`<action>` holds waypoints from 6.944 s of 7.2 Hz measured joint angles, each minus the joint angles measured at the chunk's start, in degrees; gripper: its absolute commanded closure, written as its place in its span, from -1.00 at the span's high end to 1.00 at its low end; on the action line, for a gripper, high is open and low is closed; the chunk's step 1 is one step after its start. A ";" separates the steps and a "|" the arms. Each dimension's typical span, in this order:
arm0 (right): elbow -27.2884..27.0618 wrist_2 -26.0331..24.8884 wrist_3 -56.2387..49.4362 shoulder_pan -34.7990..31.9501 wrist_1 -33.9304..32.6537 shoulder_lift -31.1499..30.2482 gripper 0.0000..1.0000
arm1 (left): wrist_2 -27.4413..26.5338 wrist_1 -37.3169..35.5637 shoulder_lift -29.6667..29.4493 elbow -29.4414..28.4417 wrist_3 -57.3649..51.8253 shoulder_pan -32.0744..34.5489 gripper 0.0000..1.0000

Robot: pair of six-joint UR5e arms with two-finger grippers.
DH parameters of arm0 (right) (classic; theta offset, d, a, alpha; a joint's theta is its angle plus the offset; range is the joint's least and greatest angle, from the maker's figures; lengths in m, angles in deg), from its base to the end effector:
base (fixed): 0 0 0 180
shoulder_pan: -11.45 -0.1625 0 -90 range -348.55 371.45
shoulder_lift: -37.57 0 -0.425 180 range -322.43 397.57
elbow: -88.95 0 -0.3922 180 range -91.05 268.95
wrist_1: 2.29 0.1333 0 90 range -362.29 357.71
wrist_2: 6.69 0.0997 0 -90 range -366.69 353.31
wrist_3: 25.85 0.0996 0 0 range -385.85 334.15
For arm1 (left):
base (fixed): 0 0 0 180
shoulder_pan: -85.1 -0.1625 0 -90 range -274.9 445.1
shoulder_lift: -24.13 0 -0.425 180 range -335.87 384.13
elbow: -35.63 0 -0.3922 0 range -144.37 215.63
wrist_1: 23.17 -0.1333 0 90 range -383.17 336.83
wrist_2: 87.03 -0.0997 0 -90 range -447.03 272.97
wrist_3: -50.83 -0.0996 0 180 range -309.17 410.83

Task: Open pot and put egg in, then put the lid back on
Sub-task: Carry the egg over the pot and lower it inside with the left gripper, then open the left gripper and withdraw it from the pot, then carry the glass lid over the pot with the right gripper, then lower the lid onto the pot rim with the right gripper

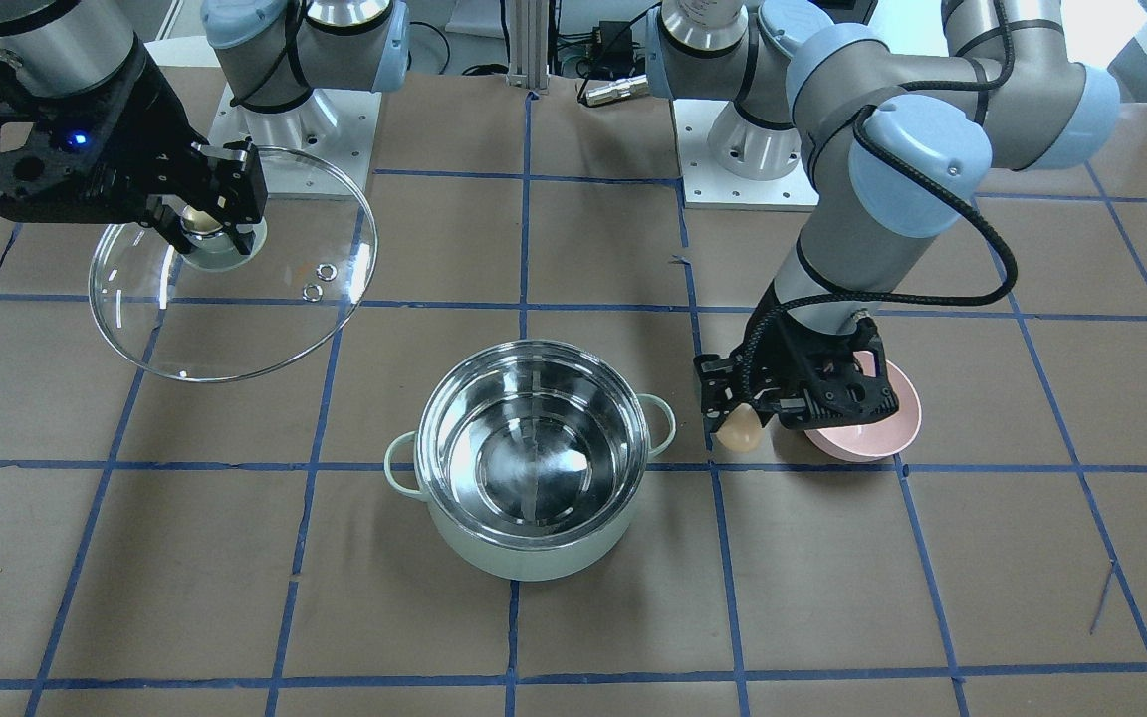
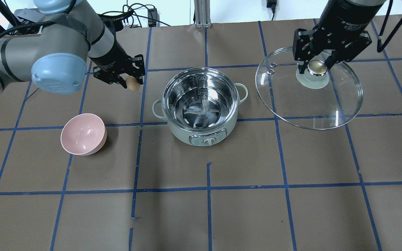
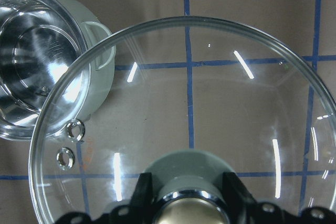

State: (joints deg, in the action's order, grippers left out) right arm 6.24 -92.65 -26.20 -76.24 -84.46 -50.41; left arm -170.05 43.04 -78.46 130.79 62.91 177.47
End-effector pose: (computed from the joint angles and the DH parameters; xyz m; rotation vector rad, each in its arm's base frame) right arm 0.1200 -0.5059 0.5196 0.0549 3.0689 0.0661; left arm -0.1691 -0.5692 0.3699 0.2447 -2.9947 0.1342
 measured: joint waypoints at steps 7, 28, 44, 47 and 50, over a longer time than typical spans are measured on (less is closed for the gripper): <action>0.03 -0.02 0.04 -0.02 0.00 0.00 -0.43 | 1.00 -6.37 -7.53 0.49 5.43 10.00 0.71; 6.49 -0.36 21.12 -22.70 -17.51 20.16 -0.52 | -8.45 28.67 11.91 -8.66 -11.24 -4.34 1.00; 4.56 -3.41 21.76 -24.54 -25.71 24.77 -0.52 | -7.99 28.12 11.88 -8.41 -10.95 -4.63 1.00; 4.56 -3.12 21.97 -24.51 -26.44 24.80 -0.52 | -7.89 28.10 11.88 -8.45 -10.94 -4.66 1.00; 4.31 -3.09 22.05 -24.52 -26.82 24.78 -0.24 | -7.86 28.10 11.88 -8.50 -10.94 -4.66 1.00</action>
State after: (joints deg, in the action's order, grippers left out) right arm 10.56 -95.74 -4.15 -100.76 -111.28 -25.62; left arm -177.91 71.13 -66.58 122.29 51.97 172.81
